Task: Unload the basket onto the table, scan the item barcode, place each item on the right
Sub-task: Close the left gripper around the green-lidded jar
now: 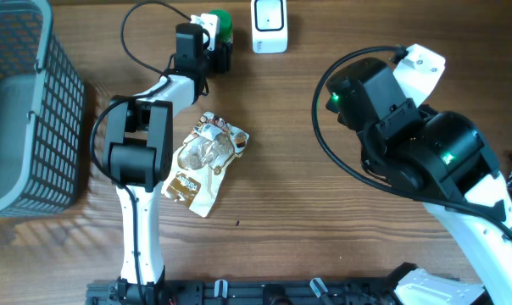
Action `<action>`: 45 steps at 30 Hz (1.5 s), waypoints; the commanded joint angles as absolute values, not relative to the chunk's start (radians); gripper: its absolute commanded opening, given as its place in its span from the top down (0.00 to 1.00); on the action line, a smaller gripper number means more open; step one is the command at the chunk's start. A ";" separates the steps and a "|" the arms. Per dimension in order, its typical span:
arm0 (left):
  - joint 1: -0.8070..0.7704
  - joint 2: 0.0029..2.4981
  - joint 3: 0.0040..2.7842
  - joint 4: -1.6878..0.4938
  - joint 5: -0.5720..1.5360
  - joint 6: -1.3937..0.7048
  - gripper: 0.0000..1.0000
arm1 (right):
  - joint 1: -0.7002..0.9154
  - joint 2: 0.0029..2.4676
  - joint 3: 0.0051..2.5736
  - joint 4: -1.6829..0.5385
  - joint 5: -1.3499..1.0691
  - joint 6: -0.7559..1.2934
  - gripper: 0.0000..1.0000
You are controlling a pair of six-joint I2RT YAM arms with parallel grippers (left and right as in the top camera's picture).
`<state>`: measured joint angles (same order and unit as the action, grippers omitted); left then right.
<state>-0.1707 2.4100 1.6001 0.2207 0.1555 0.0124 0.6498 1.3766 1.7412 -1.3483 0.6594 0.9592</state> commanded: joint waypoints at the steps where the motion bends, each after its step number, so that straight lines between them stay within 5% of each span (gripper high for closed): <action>1: -0.170 2.344 1.616 0.256 0.160 0.015 0.00 | 0.646 1.384 1.740 -1.351 0.678 0.942 0.00; 18: -0.170 2.426 1.618 0.461 0.160 0.015 0.00 | 0.646 1.384 1.740 -1.342 0.657 0.943 0.00; 27: -0.170 2.430 1.618 0.497 0.160 0.014 0.30 | 0.646 1.384 1.740 -1.340 0.657 0.943 0.00; 45: -0.170 2.339 1.618 0.263 0.168 -0.038 0.39 | 0.646 1.384 1.740 -1.363 0.657 0.938 0.00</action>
<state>-0.1696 2.3775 1.6299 0.3275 0.1555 -0.0135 0.6498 1.3766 1.7412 -1.3594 0.6552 0.9524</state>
